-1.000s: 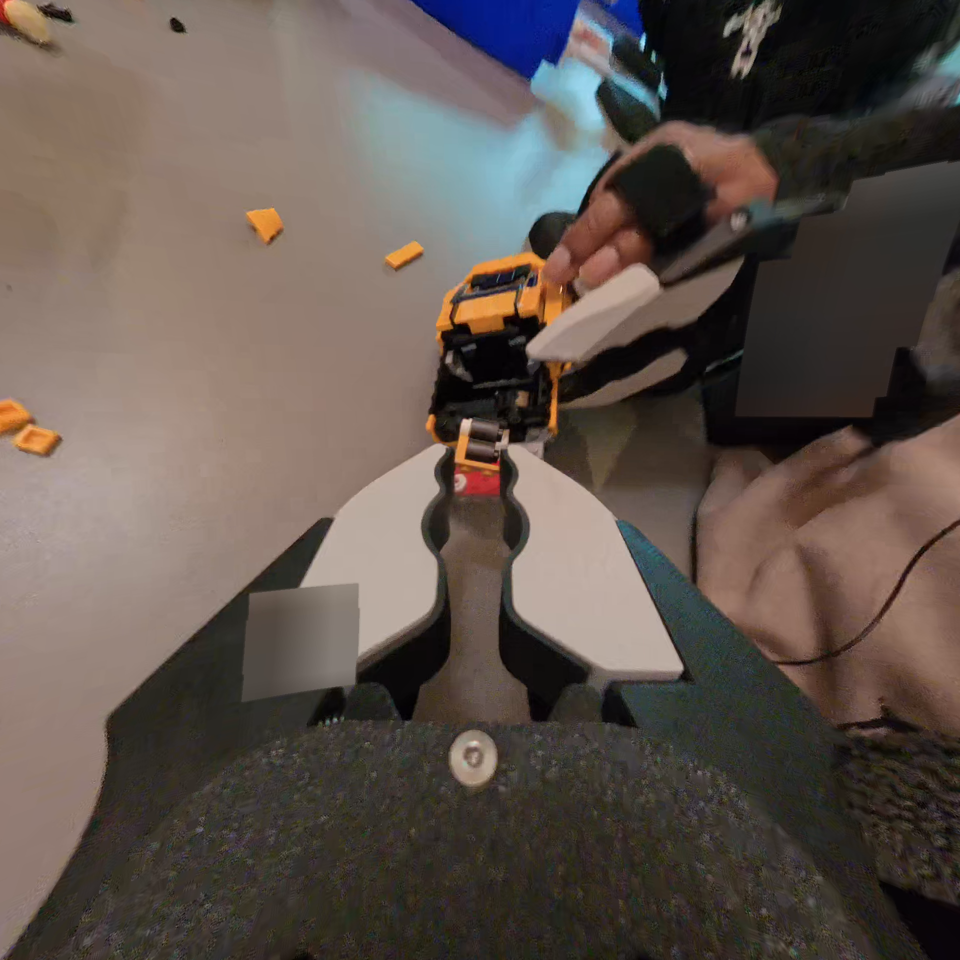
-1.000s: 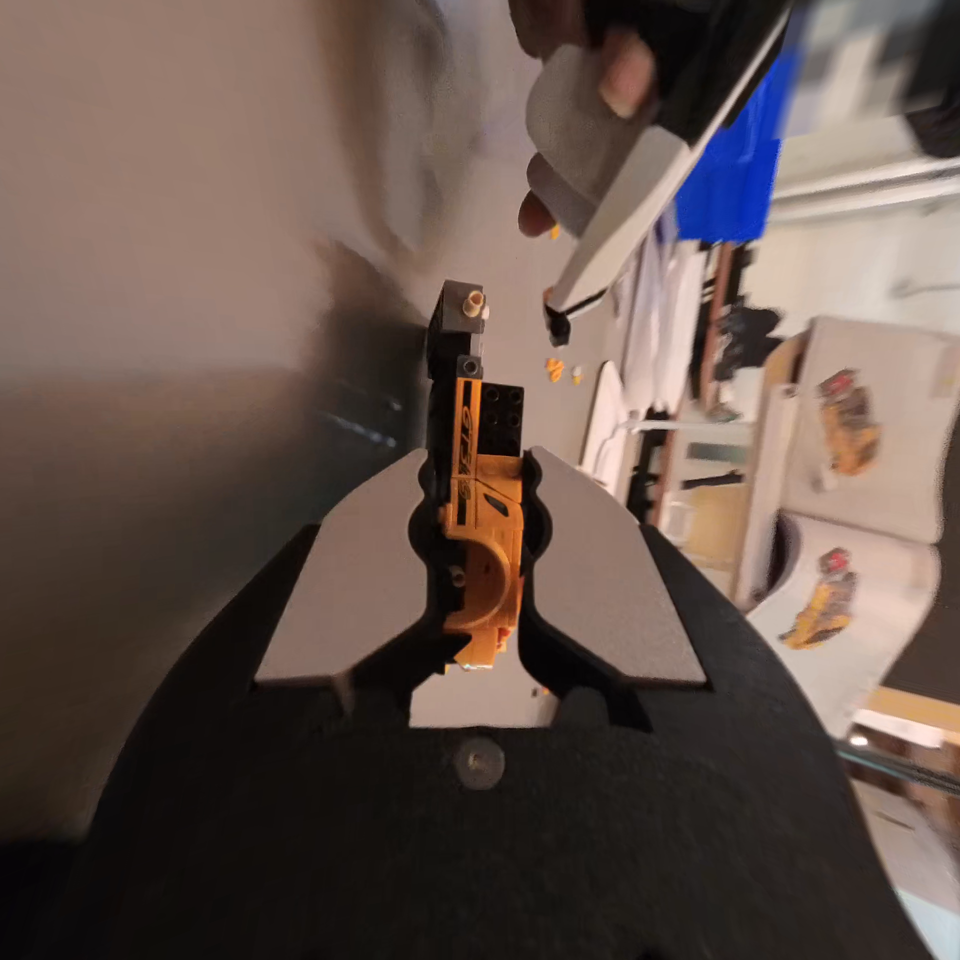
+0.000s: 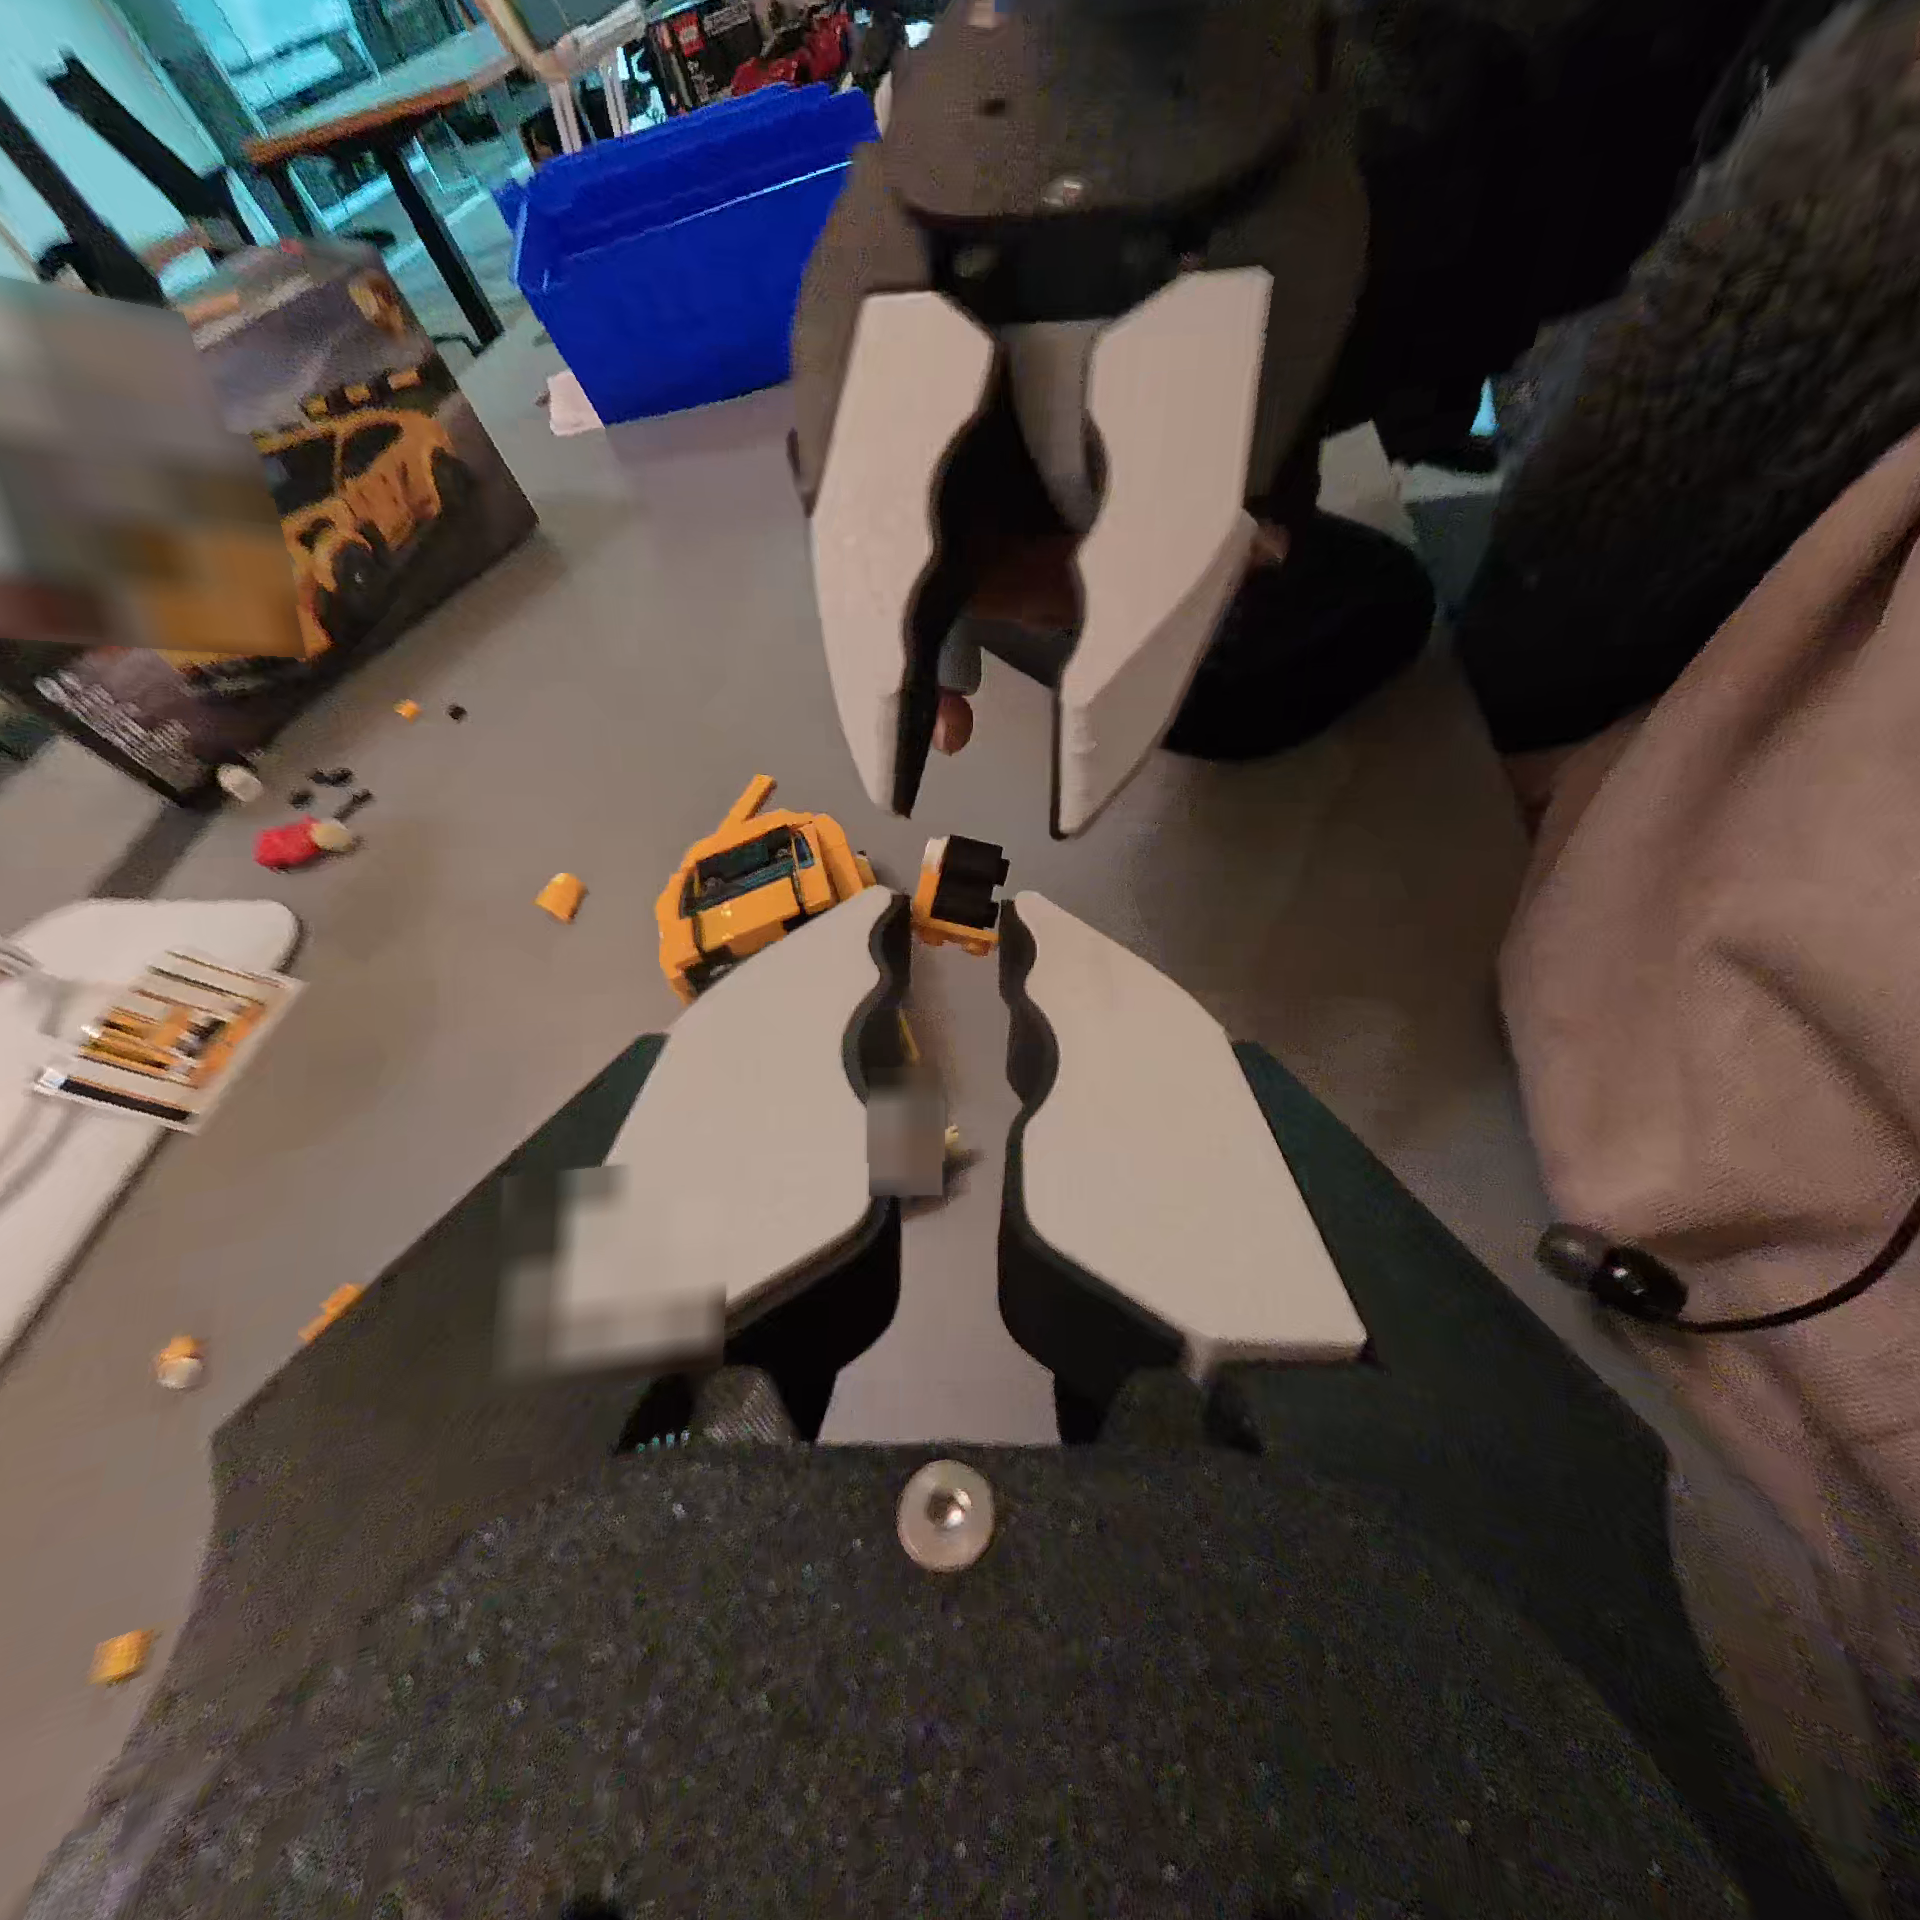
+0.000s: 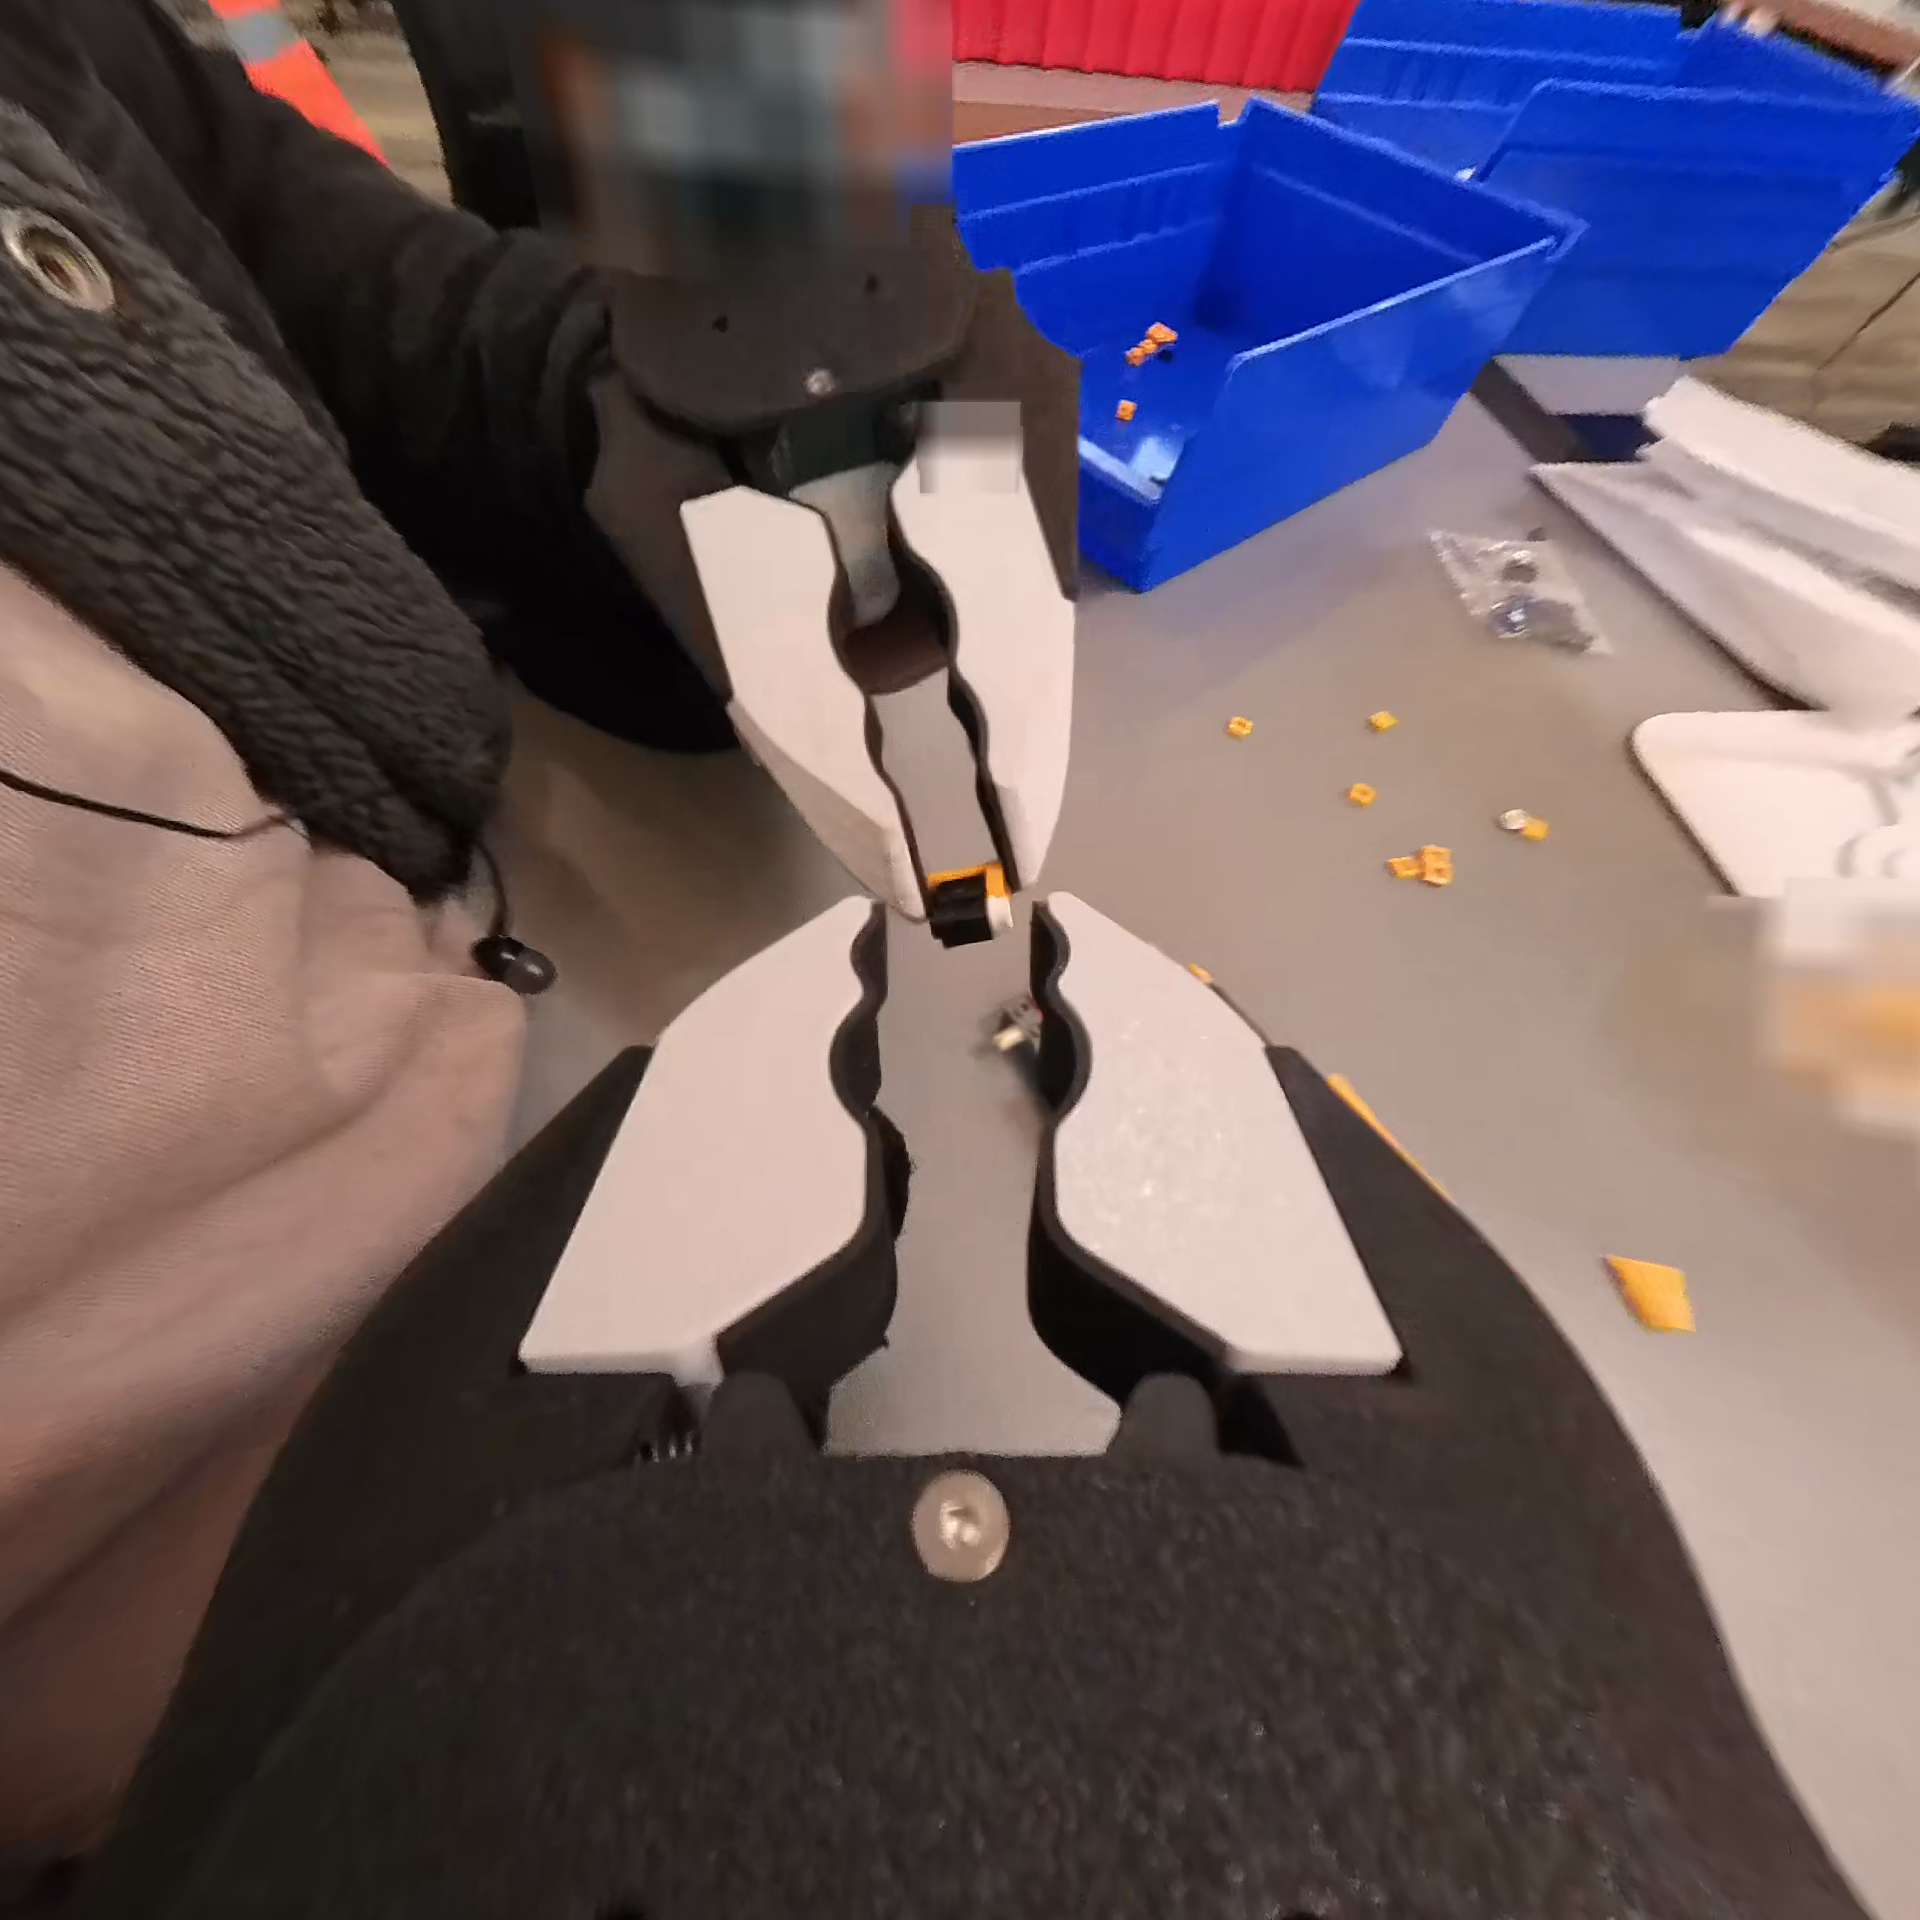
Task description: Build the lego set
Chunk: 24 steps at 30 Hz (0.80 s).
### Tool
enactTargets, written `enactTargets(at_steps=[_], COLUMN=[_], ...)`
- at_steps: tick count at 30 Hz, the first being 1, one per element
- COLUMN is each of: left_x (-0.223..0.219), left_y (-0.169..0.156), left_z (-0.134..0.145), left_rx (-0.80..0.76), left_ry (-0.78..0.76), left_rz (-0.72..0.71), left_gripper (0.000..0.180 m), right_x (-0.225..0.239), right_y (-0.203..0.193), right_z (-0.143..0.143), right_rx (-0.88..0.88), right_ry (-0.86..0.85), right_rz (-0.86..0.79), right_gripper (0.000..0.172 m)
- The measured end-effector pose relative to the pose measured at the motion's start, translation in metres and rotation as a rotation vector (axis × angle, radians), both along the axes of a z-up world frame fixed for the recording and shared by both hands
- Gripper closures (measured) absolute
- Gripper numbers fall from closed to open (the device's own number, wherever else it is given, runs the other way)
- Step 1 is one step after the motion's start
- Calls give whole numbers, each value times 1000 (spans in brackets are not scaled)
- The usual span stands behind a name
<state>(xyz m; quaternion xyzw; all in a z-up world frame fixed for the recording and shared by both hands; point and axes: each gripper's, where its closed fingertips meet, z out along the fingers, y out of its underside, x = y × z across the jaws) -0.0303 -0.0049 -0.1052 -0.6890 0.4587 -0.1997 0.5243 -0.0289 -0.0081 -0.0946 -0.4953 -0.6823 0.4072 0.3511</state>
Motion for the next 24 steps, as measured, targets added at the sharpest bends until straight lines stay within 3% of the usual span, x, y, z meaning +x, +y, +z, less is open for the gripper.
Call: enactTargets(at_steps=[5,11,14,19,24], left_x=[4,6,2,0,11], left_y=[-5,-10,-10,-14,-23], left_z=[5,10,14,22,22], left_rx=[178,174,4,-311,-579], left_ry=[132,99,-62,-354,-455], left_rz=[-24,-74,-102,-196,-327], left_gripper=[165,164,154,159,162], right_x=[-2,-1,2,9,11], right_y=[-6,-9,-7,-9,-22], right_z=[-2,-1,3,12,9], right_rx=[-183,-269,-297,-265,-269], right_ry=[-58,-43,24,160,136], right_rz=[9,-13,-41,-77,-24], right_gripper=[150,158,158,158,158])
